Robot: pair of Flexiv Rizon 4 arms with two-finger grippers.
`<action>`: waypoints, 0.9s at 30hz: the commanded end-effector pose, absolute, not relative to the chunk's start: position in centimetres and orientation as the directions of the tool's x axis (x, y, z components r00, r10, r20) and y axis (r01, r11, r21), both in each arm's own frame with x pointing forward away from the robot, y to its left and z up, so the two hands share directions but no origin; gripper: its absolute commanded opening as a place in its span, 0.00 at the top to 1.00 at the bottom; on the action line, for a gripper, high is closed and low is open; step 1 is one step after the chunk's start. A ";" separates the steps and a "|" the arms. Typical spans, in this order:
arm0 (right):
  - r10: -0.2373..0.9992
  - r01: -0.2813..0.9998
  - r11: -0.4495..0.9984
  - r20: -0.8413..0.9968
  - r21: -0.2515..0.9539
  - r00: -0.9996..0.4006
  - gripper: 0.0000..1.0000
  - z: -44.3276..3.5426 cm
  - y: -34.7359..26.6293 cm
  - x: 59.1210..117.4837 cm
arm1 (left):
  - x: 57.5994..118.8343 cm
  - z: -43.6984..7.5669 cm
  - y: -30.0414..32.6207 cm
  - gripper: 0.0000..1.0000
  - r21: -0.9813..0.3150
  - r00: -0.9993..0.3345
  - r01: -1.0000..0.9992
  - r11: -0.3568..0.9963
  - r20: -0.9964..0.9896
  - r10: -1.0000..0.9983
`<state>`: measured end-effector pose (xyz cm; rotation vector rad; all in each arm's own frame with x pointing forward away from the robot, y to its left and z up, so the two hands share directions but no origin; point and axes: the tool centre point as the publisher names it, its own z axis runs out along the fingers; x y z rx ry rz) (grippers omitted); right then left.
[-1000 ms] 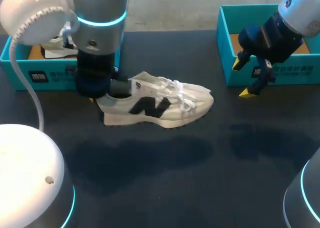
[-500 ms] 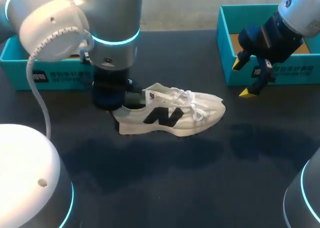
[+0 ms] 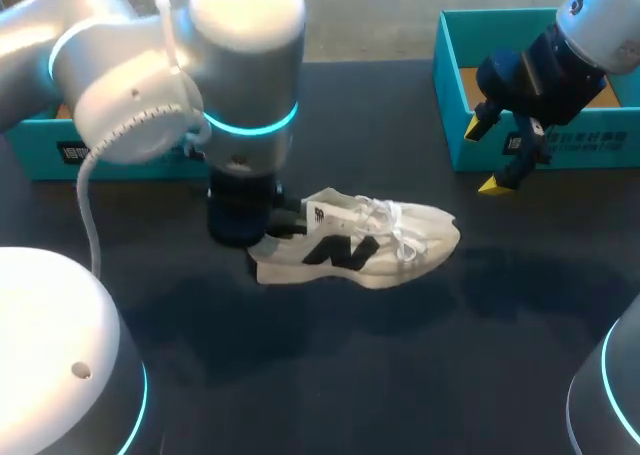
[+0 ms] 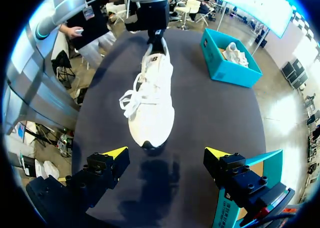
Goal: Take the shoe out of the shoebox, open the shoe tongue, remove and reinsert the insole, then place the shoe into the shoebox
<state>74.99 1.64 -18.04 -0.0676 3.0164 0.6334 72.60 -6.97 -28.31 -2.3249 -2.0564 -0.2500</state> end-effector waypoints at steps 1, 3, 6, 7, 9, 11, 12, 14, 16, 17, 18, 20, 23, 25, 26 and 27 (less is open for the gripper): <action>-0.030 -0.054 0.916 -0.065 0.398 -0.997 0.00 -18.1 1.7 75.1 | 72.1 -30.8 -8.0 1.00 0.098 0.125 0.985 -0.141 0.149 0.981; -0.030 -0.054 0.916 -0.065 0.398 -0.997 0.00 -18.1 1.7 75.1 | 72.0 -31.6 -8.3 1.00 0.111 0.134 0.982 -0.151 0.152 0.979; -0.030 -0.054 0.916 -0.065 0.398 -0.997 0.00 -18.1 1.7 75.1 | 72.0 -32.7 -8.6 1.00 0.121 0.129 0.981 -0.149 0.156 0.979; -0.030 -0.054 0.916 -0.065 0.398 -0.997 0.00 -18.1 1.7 75.1 | 72.0 -33.0 -8.7 1.00 0.124 0.125 0.982 -0.145 0.157 0.980; -0.030 -0.054 0.916 -0.065 0.398 -0.997 0.00 -18.1 1.7 75.1 | 72.0 -33.6 -8.8 1.00 0.121 0.121 0.982 -0.141 0.161 0.980; -0.030 -0.054 0.916 -0.065 0.398 -0.997 0.00 -18.1 1.7 75.1 | 72.1 -34.1 -8.8 1.00 0.113 0.111 0.985 -0.131 0.163 0.980; -0.030 -0.054 0.916 -0.065 0.398 -0.997 0.00 -18.1 1.7 75.1 | 72.1 -34.5 -8.8 1.00 0.114 0.101 0.986 -0.121 0.163 0.981; -0.030 -0.054 0.916 -0.065 0.398 -0.997 0.00 -18.1 1.7 75.1 | 72.2 -34.9 -8.6 1.00 0.100 0.098 0.988 -0.115 0.162 0.982; -0.030 -0.054 0.916 -0.065 0.398 -0.997 0.00 -18.1 1.7 75.1 | 72.3 -35.5 -8.5 1.00 0.094 0.086 0.990 -0.104 0.173 0.981; -0.030 -0.054 0.916 -0.065 0.398 -0.997 0.00 -18.1 1.7 75.1 | 72.4 -35.8 -8.4 1.00 0.095 0.078 0.991 -0.095 0.174 0.982; -0.030 -0.054 0.916 -0.065 0.398 -0.997 0.00 -18.1 1.7 75.1 | 72.5 -36.0 -8.3 1.00 0.089 0.073 0.992 -0.090 0.177 0.982; -0.030 -0.054 0.916 -0.065 0.398 -0.997 0.00 -18.1 1.7 75.1 | 72.7 -36.6 -8.2 1.00 0.061 0.068 0.995 -0.079 0.163 0.984; -0.030 -0.054 0.916 -0.065 0.398 -0.997 0.00 -18.1 1.7 75.1 | 72.8 -37.2 -8.3 1.00 0.057 0.065 0.995 -0.076 0.172 0.983; -0.030 -0.054 0.916 -0.065 0.398 -0.997 0.00 -18.1 1.7 75.1 | 72.8 -37.6 -8.4 1.00 0.057 0.065 0.995 -0.077 0.192 0.979; -0.030 -0.054 0.916 -0.065 0.398 -0.997 0.00 -18.1 1.7 75.1 | 72.8 -37.7 -8.4 1.00 0.057 0.065 0.995 -0.077 0.193 0.979; -0.030 -0.054 0.916 -0.065 0.398 -0.997 0.00 -18.1 1.7 75.1 | 72.8 -37.9 -8.4 1.00 0.054 0.066 0.995 -0.078 0.196 0.978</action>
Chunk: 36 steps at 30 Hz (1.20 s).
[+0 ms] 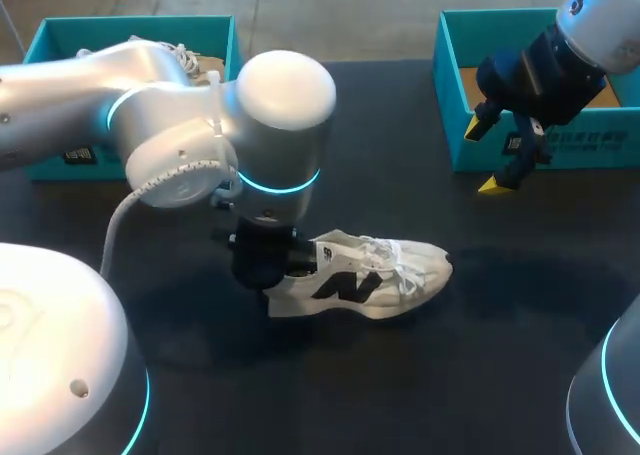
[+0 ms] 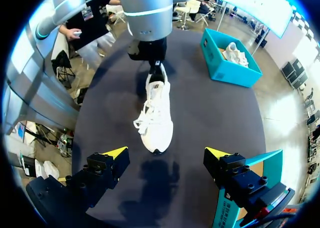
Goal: Take the shoe out of the shoebox, open the shoe tongue, remove and reinsert the insole, then place the shoe into the shoebox
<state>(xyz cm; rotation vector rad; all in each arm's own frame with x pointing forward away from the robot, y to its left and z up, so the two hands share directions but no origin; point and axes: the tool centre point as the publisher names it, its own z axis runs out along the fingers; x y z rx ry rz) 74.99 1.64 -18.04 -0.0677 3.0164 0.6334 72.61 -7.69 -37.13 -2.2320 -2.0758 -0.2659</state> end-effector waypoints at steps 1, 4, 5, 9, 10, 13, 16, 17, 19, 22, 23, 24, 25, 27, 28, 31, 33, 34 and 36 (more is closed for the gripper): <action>-0.030 -0.054 0.916 -0.065 0.398 -0.997 0.00 -18.1 1.7 75.1 | 72.8 -38.0 -8.4 1.00 0.057 0.065 0.995 -0.079 0.210 0.975; -0.030 -0.054 0.916 -0.065 0.398 -0.997 0.00 -18.1 1.7 75.1 | 72.7 -38.4 -8.5 1.00 0.055 0.068 0.995 -0.081 0.216 0.974; -0.030 -0.054 0.916 -0.065 0.398 -0.997 0.00 -18.1 1.7 75.1 | 72.7 -38.6 -8.5 1.00 0.054 0.068 0.995 -0.082 0.223 0.973; -0.030 -0.054 0.916 -0.065 0.398 -0.997 0.00 -18.1 1.7 75.1 | 72.8 -38.9 -8.4 1.00 0.047 0.066 0.996 -0.079 0.228 0.971; -0.030 -0.054 0.916 -0.065 0.398 -0.997 0.00 -18.1 1.7 75.1 | 72.8 -38.9 -8.4 1.00 0.046 0.066 0.996 -0.079 0.229 0.971; -0.030 -0.054 0.916 -0.065 0.398 -0.997 0.00 -18.1 1.7 75.1 | 72.8 -38.9 -8.4 0.58 0.043 0.065 0.996 -0.077 0.232 0.971; -0.030 -0.054 0.916 -0.065 0.398 -0.997 0.00 -18.1 1.7 75.1 | 72.8 -38.9 -8.3 0.00 0.040 0.065 0.996 -0.076 0.232 0.970; -0.030 -0.054 0.916 -0.065 0.398 -0.997 0.00 -18.1 1.7 75.1 | 72.8 -38.7 -8.2 0.00 0.039 0.065 0.996 -0.076 0.232 0.971; -0.030 -0.054 0.916 -0.065 0.398 -0.997 0.00 -18.1 1.7 75.1 | 72.7 -38.4 -8.2 0.00 0.039 0.062 0.997 -0.072 0.221 0.973; -0.030 -0.054 0.916 -0.065 0.398 -0.997 0.00 -18.1 1.7 75.1 | 72.5 -37.4 -8.2 0.00 0.041 0.058 0.997 -0.067 0.193 0.979; -0.030 -0.054 0.916 -0.065 0.398 -0.997 0.00 -18.1 1.7 75.1 | 72.4 -37.0 -8.2 0.00 0.041 0.057 0.997 -0.065 0.179 0.982; -0.030 -0.054 0.916 -0.065 0.398 -0.997 0.00 -18.1 1.7 75.1 | 72.4 -36.6 -8.2 0.00 0.038 0.056 0.997 -0.063 0.163 0.985; -0.030 -0.054 0.916 -0.065 0.398 -0.997 0.00 -18.1 1.7 75.1 | 72.4 -36.3 -8.1 0.00 0.034 0.054 0.998 -0.060 0.152 0.987; -0.030 -0.054 0.916 -0.065 0.398 -0.997 0.00 -18.1 1.7 75.1 | 72.3 -35.4 -8.0 0.00 0.038 0.042 0.998 -0.047 0.131 0.991; -0.030 -0.054 0.916 -0.065 0.398 -0.997 0.00 -18.1 1.7 75.1 | 72.3 -35.0 -8.0 0.00 0.034 0.029 0.999 -0.034 0.124 0.992; -0.030 -0.054 0.916 -0.065 0.398 -0.997 0.00 -18.1 1.7 75.1 | 72.3 -33.6 -7.4 0.00 0.009 -0.036 0.999 0.035 0.074 0.997; -0.030 -0.054 0.916 -0.065 0.398 -0.997 0.00 -18.1 1.7 75.1 | 72.5 -32.8 -6.7 0.00 -0.044 -0.070 0.997 0.070 -0.014 0.997; -0.030 -0.054 0.916 -0.065 0.398 -0.997 0.00 -18.1 1.7 75.1 | 72.5 -32.5 -6.5 0.00 -0.066 -0.083 0.995 0.081 -0.038 0.996; -0.030 -0.054 0.916 -0.065 0.398 -0.997 0.00 -18.1 1.7 75.1 | 72.6 -31.6 -5.9 0.00 -0.108 -0.137 0.986 0.126 -0.101 0.985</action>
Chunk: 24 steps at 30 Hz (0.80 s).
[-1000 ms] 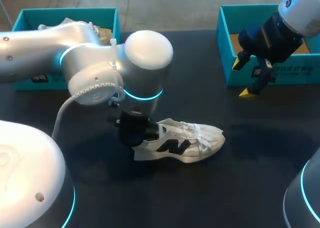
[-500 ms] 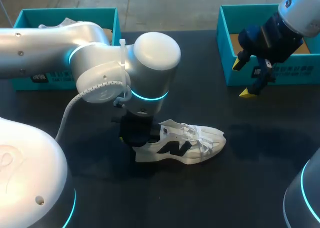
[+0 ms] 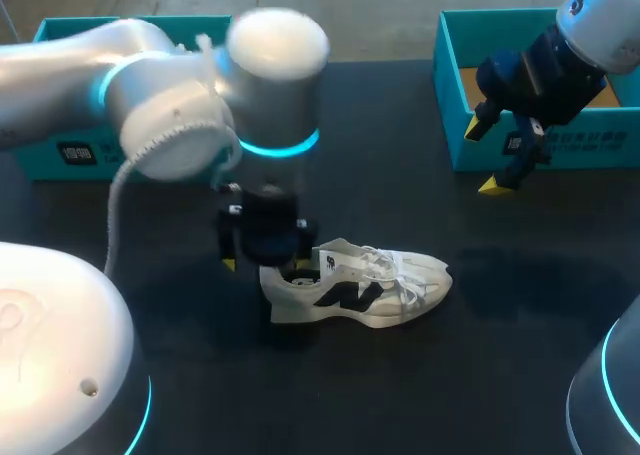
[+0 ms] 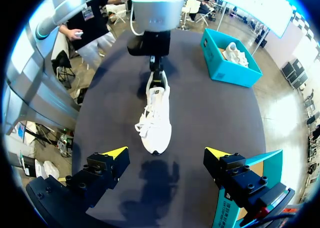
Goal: Take the shoe out of the shoebox, open the shoe tongue, remove and reinsert the insole, then place the shoe into the shoebox
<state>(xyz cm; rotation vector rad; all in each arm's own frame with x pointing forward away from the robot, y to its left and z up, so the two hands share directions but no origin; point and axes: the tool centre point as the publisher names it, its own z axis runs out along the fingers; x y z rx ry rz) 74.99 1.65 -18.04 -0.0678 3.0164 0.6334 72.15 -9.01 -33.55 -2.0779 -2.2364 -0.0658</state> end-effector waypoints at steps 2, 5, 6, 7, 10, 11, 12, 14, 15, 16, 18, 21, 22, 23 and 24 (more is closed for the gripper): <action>-0.030 -0.054 0.916 -0.065 0.398 -0.997 0.00 -18.1 1.7 75.1 | 72.6 -30.7 -5.4 0.00 -0.132 -0.173 0.979 0.155 -0.147 0.974; -0.030 -0.054 0.916 -0.065 0.398 -0.997 0.00 -18.1 1.7 75.1 | 72.3 -29.4 -4.8 0.00 -0.132 -0.213 0.973 0.192 -0.172 0.962; -0.030 -0.054 0.916 -0.065 0.398 -0.997 0.00 -18.1 1.7 75.1 | 72.2 -29.1 -4.6 0.00 -0.139 -0.226 0.969 0.203 -0.177 0.958; -0.030 -0.054 0.916 -0.065 0.398 -0.997 0.00 -18.1 1.7 75.1 | 72.2 -28.8 -4.4 0.00 -0.148 -0.240 0.966 0.214 -0.196 0.951; -0.030 -0.054 0.916 -0.065 0.398 -0.997 0.00 -18.1 1.7 75.1 | 72.2 -28.3 -3.6 0.00 -0.180 -0.284 0.952 0.247 -0.222 0.933; -0.030 -0.054 0.916 -0.065 0.398 -0.997 0.00 -18.1 1.7 75.1 | 72.2 -28.3 -3.4 0.00 -0.191 -0.298 0.947 0.257 -0.232 0.926; -0.030 -0.054 0.916 -0.065 0.398 -0.997 0.00 -18.1 1.7 75.1 | 72.2 -28.3 -3.2 0.00 -0.200 -0.313 0.942 0.269 -0.238 0.919; -0.030 -0.054 0.916 -0.065 0.398 -0.997 0.00 -18.1 1.7 75.1 | 72.1 -28.2 -2.7 0.00 -0.204 -0.346 0.932 0.300 -0.247 0.905; -0.030 -0.054 0.916 -0.065 0.398 -0.997 0.00 -18.1 1.7 75.1 | 72.0 -28.2 -2.5 0.00 -0.212 -0.364 0.925 0.316 -0.257 0.895; -0.030 -0.054 0.916 -0.065 0.398 -0.997 0.00 -18.1 1.7 75.1 | 71.9 -28.2 -2.1 0.00 -0.219 -0.391 0.914 0.340 -0.266 0.881; -0.030 -0.054 0.916 -0.065 0.398 -0.997 0.00 -18.1 1.7 75.1 | 71.6 -28.3 -1.2 0.00 -0.236 -0.443 0.892 0.385 -0.294 0.847; -0.030 -0.054 0.916 -0.065 0.398 -0.997 0.00 -18.1 1.7 75.1 | 71.3 -28.8 -0.3 0.00 -0.253 -0.496 0.866 0.432 -0.313 0.810; -0.030 -0.054 0.916 -0.065 0.398 -0.997 0.00 -18.1 1.7 75.1 | 71.2 -29.0 -0.1 0.00 -0.260 -0.510 0.857 0.444 -0.317 0.799; -0.030 -0.054 0.916 -0.065 0.398 -0.997 0.00 -18.1 1.7 75.1 | 71.1 -29.1 0.1 0.00 -0.274 -0.524 0.849 0.451 -0.326 0.787; -0.030 -0.054 0.916 -0.065 0.398 -0.997 0.00 -18.1 1.7 75.1 | 71.1 -29.3 0.3 0.00 -0.292 -0.528 0.845 0.448 -0.329 0.783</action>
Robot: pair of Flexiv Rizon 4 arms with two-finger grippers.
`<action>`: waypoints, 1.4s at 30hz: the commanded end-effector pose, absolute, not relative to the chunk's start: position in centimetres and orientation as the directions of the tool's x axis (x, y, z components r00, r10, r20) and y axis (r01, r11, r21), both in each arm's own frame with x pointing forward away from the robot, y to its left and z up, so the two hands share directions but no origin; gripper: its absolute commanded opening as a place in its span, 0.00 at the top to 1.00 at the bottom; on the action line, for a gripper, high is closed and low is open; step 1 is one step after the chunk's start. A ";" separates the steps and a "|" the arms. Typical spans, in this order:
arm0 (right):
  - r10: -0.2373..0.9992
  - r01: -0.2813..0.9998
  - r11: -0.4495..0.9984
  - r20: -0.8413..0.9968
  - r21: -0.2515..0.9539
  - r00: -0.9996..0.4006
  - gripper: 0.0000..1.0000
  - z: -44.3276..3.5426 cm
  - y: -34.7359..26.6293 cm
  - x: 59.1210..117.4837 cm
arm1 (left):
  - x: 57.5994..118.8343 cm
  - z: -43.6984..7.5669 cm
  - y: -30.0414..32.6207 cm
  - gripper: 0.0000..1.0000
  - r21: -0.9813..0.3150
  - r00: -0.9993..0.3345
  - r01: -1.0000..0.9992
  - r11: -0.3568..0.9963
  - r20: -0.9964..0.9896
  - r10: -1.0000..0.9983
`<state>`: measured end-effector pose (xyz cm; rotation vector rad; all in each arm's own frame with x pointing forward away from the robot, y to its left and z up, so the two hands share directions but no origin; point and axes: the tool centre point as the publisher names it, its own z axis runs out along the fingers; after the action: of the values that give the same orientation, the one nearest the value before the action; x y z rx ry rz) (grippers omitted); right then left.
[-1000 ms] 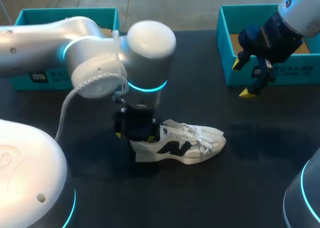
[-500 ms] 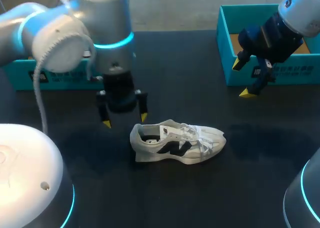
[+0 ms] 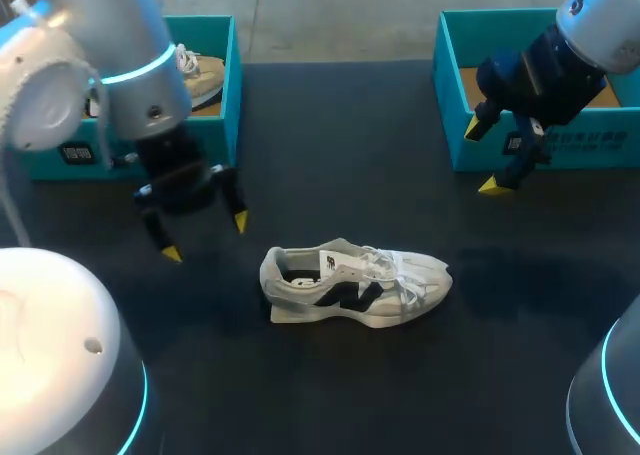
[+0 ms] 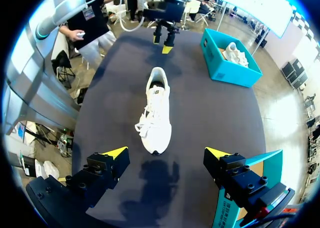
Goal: Take the shoe out of the shoebox, open the shoe tongue, remove and reinsert the insole, then place the shoe into the shoebox
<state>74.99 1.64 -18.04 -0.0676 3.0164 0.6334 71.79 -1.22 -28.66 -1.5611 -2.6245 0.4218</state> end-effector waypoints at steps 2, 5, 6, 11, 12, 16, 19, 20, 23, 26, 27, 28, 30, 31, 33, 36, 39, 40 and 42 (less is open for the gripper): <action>-0.030 -0.054 0.916 -0.065 0.398 -0.997 0.00 -18.1 1.7 75.1 | 71.0 -29.6 0.8 0.00 -0.311 -0.551 0.831 0.462 -0.343 0.760; -0.030 -0.054 0.916 -0.065 0.398 -0.997 0.00 -18.1 1.7 75.1 | 70.9 -29.9 1.4 0.00 -0.315 -0.580 0.813 0.490 -0.348 0.737; -0.030 -0.054 0.916 -0.065 0.398 -0.997 0.00 -18.1 1.7 75.1 | 70.9 -30.0 1.7 0.00 -0.320 -0.592 0.804 0.502 -0.351 0.725; -0.030 -0.054 0.916 -0.065 0.398 -0.997 0.00 -18.1 1.7 75.1 | 71.0 -30.4 3.1 0.00 -0.364 -0.645 0.763 0.534 -0.390 0.657; -0.030 -0.054 0.916 -0.065 0.398 -0.997 0.00 -18.1 1.7 75.1 | 71.0 -30.5 3.5 0.00 -0.378 -0.660 0.751 0.541 -0.403 0.634; -0.030 -0.054 0.916 -0.065 0.398 -0.997 0.00 -18.1 1.7 75.1 | 71.0 -30.7 4.8 0.00 -0.437 -0.701 0.713 0.549 -0.427 0.571; -0.030 -0.054 0.916 -0.065 0.398 -0.997 0.00 -18.1 1.7 75.1 | 71.0 -30.9 5.2 0.00 -0.463 -0.713 0.701 0.543 -0.424 0.558; -0.030 -0.054 0.916 -0.065 0.398 -0.997 0.00 -18.1 1.7 75.1 | 71.0 -30.9 5.2 0.00 -0.463 -0.713 0.701 0.543 -0.424 0.558; -0.030 -0.054 0.916 -0.065 0.398 -0.997 0.00 -18.1 1.7 75.1 | 71.0 -30.9 5.2 0.00 -0.463 -0.713 0.701 0.543 -0.424 0.558; -0.030 -0.054 0.916 -0.065 0.398 -0.997 0.00 -18.1 1.7 75.1 | 71.0 -30.9 5.2 0.00 -0.463 -0.713 0.701 0.543 -0.424 0.558; -0.030 -0.054 0.916 -0.065 0.398 -0.997 0.00 -18.1 1.7 75.1 | 71.0 -30.9 5.2 0.00 -0.463 -0.713 0.701 0.543 -0.424 0.558; -0.030 -0.054 0.916 -0.065 0.398 -0.997 0.00 -18.1 1.7 75.1 | 71.0 -30.9 5.2 0.00 -0.463 -0.713 0.701 0.543 -0.424 0.558; -0.030 -0.054 0.916 -0.065 0.398 -0.997 0.00 -18.1 1.7 75.1 | 71.0 -30.9 5.2 0.00 -0.463 -0.713 0.701 0.543 -0.424 0.558; -0.030 -0.054 0.916 -0.065 0.398 -0.997 0.00 -18.1 1.7 75.1 | 71.0 -30.9 5.2 0.00 -0.463 -0.713 0.701 0.543 -0.424 0.558; -0.030 -0.054 0.916 -0.065 0.398 -0.997 0.00 -18.1 1.7 75.1 | 71.0 -30.9 5.2 0.00 -0.463 -0.713 0.701 0.543 -0.424 0.558; -0.030 -0.054 0.916 -0.065 0.398 -0.997 0.00 -18.1 1.7 75.1 | 71.0 -31.3 5.8 0.00 -0.567 -0.812 0.581 0.583 -0.357 0.462; -0.030 -0.054 0.916 -0.065 0.398 -0.997 0.00 -18.1 1.7 75.1 | 71.0 -32.2 6.4 0.00 -0.620 -0.867 0.496 0.608 -0.312 0.389; -0.030 -0.054 0.916 -0.065 0.398 -0.997 0.00 -18.1 1.7 75.1 | 71.0 -32.3 6.5 0.00 -0.655 -0.892 0.448 0.609 -0.286 0.350; -0.030 -0.054 0.916 -0.065 0.398 -0.997 0.00 -18.1 1.7 75.1 | 70.9 -32.5 6.6 0.00 -0.688 -0.916 0.398 0.607 -0.261 0.305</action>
<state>74.99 1.65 -18.04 -0.0678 3.0164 0.6334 70.76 6.20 -31.74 -0.8299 -2.9352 1.1893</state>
